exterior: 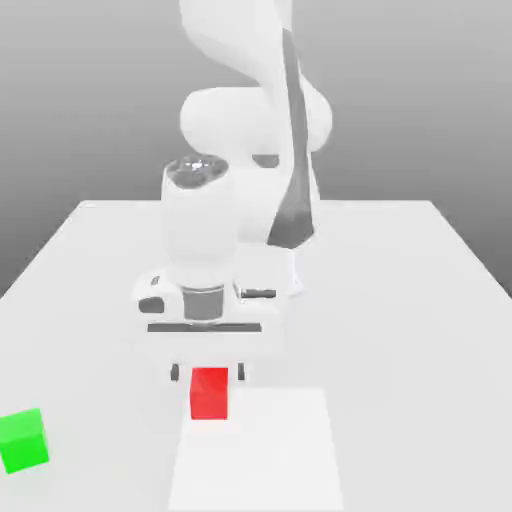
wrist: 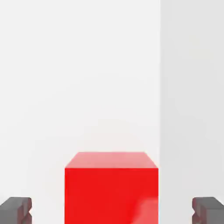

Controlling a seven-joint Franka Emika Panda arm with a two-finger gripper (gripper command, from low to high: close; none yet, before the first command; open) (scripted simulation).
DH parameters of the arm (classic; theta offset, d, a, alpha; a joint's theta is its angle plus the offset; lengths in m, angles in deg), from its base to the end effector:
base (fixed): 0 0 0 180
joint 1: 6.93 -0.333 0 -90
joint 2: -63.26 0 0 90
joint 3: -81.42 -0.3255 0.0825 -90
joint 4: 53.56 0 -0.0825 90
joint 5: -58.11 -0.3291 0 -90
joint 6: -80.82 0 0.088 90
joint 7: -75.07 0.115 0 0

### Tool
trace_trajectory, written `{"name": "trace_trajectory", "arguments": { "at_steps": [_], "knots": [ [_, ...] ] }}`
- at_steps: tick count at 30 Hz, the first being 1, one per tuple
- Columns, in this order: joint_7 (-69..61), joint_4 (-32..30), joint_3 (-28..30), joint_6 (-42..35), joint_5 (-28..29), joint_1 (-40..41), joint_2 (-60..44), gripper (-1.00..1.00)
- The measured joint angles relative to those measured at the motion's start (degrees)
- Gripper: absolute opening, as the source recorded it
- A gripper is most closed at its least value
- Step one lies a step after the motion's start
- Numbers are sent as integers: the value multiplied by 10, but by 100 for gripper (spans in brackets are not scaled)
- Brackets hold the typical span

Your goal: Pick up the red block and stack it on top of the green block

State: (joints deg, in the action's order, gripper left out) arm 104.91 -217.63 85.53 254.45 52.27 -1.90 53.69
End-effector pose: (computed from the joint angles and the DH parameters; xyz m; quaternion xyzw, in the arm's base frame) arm 0.3358 -0.0629 0.2075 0.9248 -0.3805 0.0005 0.0002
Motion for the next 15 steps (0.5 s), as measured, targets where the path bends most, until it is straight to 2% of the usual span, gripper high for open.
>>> {"name": "trace_trajectory", "arguments": {
  "at_steps": [1,8,15],
  "knots": [
    [-4,2,-9,12,-5,8,-14,-100],
    [-1,2,-11,11,-2,10,-13,-100],
    [47,-17,18,-100,65,1,117,-100]
  ]
}}
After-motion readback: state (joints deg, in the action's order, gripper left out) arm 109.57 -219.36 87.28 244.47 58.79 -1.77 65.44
